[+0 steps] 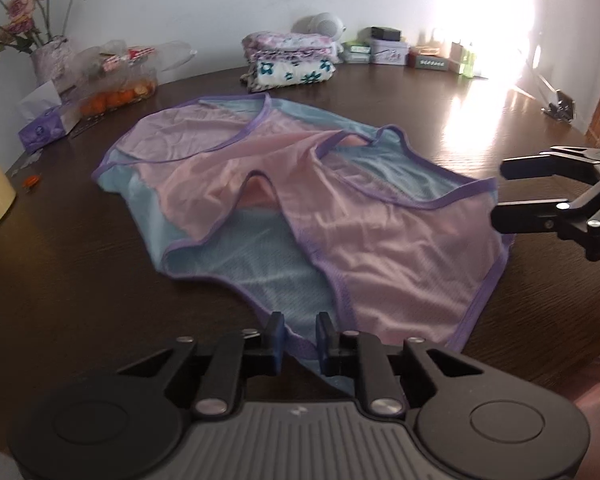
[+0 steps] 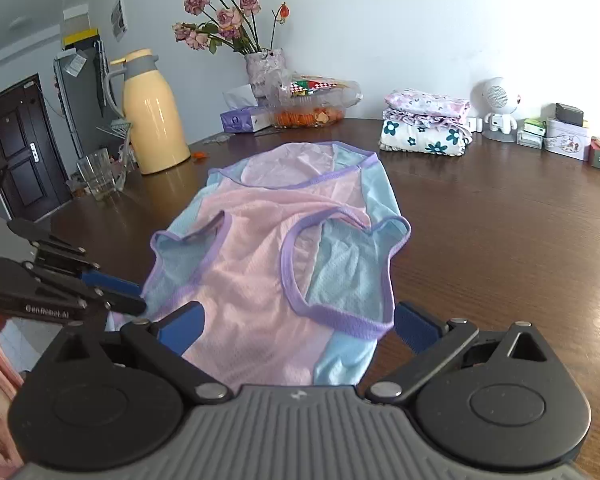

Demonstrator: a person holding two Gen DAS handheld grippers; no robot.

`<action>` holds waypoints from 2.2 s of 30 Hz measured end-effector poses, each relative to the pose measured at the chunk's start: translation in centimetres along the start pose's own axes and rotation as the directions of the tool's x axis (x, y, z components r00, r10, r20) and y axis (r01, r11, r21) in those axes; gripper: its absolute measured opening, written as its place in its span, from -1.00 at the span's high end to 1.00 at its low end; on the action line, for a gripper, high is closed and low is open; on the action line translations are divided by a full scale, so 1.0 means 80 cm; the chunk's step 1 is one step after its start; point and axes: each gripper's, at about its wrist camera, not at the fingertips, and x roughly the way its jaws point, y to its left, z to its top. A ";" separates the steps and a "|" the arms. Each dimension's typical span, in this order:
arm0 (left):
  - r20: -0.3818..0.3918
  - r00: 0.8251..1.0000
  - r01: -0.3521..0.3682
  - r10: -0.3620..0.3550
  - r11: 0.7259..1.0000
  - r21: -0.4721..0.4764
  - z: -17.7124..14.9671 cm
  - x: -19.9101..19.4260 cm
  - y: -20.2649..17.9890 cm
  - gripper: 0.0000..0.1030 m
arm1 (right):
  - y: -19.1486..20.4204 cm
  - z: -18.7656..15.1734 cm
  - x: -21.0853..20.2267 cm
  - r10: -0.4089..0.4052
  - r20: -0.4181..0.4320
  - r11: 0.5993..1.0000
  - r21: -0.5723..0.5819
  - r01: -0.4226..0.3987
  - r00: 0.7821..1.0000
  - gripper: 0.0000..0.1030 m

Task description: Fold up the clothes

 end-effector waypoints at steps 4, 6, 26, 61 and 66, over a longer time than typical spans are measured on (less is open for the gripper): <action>-0.008 0.999 -0.034 0.034 0.998 -0.051 -0.014 -0.008 0.010 0.70 | 0.000 -0.005 -0.002 -0.012 -0.005 1.000 -0.006 0.012 1.000 -0.99; -0.005 0.999 -0.045 0.045 0.996 -0.077 -0.020 -0.013 0.014 0.70 | -0.001 -0.006 -0.001 -0.012 -0.006 1.000 -0.004 0.012 1.000 -0.99; 0.061 0.995 0.088 -0.079 0.982 -0.168 0.026 -0.001 -0.002 0.39 | 0.000 0.035 0.022 0.045 -0.108 0.988 -0.142 -0.060 0.993 -0.15; -0.017 0.995 0.095 -0.097 0.990 -0.103 0.033 0.004 -0.021 0.35 | -0.013 0.077 0.046 0.213 -0.379 0.940 -0.172 -0.295 0.900 0.21; -0.053 0.994 0.088 -0.092 0.994 -0.069 0.037 0.019 -0.024 0.41 | -0.001 0.076 0.074 0.190 -0.437 0.931 -0.204 -0.302 0.879 0.25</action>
